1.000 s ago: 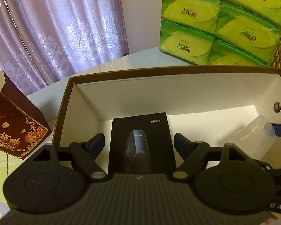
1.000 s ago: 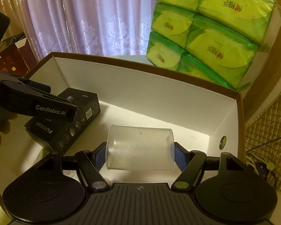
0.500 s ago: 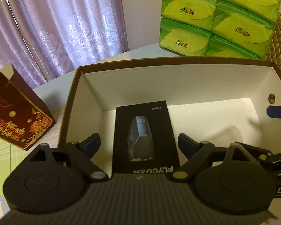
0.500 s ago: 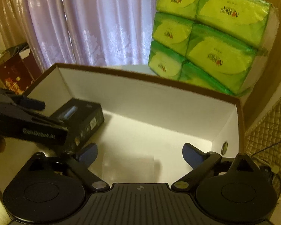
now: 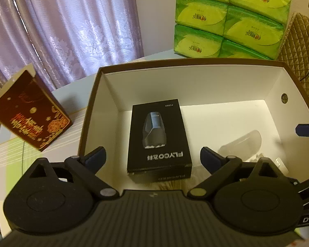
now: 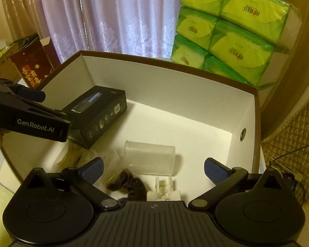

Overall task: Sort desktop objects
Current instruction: 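Open the left gripper to drop the shaver box while the right releases the cup, then withdraw both grippers from the box back toward the table items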

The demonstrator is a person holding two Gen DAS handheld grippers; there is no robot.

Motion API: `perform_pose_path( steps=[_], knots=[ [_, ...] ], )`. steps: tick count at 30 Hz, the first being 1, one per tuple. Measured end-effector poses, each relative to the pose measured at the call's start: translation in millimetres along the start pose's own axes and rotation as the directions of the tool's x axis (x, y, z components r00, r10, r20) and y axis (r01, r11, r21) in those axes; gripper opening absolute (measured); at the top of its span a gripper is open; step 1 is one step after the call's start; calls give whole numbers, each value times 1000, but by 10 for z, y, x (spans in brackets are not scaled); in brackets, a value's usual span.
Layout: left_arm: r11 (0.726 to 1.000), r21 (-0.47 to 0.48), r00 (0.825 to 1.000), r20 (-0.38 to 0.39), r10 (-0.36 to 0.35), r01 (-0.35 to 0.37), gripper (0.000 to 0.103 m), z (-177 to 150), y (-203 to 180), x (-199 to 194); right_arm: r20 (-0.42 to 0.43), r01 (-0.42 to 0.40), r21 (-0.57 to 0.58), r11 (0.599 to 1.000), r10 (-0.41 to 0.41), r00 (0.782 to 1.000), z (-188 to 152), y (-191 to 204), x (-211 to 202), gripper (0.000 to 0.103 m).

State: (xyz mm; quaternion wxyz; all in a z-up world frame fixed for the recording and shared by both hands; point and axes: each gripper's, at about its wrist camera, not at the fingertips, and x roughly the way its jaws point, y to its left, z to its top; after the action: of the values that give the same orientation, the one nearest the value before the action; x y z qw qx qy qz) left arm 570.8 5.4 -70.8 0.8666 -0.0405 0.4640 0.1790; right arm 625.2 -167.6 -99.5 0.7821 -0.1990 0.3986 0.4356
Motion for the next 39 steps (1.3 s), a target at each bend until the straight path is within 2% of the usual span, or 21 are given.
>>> perform_pose_path(
  steps=[10, 16, 25, 39],
  knots=[
    [997, -72, 999, 36, -15, 17, 99, -208, 13, -344, 23, 14, 60, 998, -15, 1000, -165, 6, -310, 101],
    [996, -90, 999, 48, 8, -4, 99, -335, -14, -561, 34, 17, 84, 996, -20, 999, -235, 48, -460, 101],
    [997, -66, 996, 75, 45, -40, 99, -527, -86, -866, 64, 27, 112, 993, -34, 997, -327, 110, -718, 101],
    [999, -40, 996, 90, 24, -20, 99, -830, -116, -1234, 113, 26, 121, 992, -40, 993, -467, 310, -1108, 101]
  ],
)
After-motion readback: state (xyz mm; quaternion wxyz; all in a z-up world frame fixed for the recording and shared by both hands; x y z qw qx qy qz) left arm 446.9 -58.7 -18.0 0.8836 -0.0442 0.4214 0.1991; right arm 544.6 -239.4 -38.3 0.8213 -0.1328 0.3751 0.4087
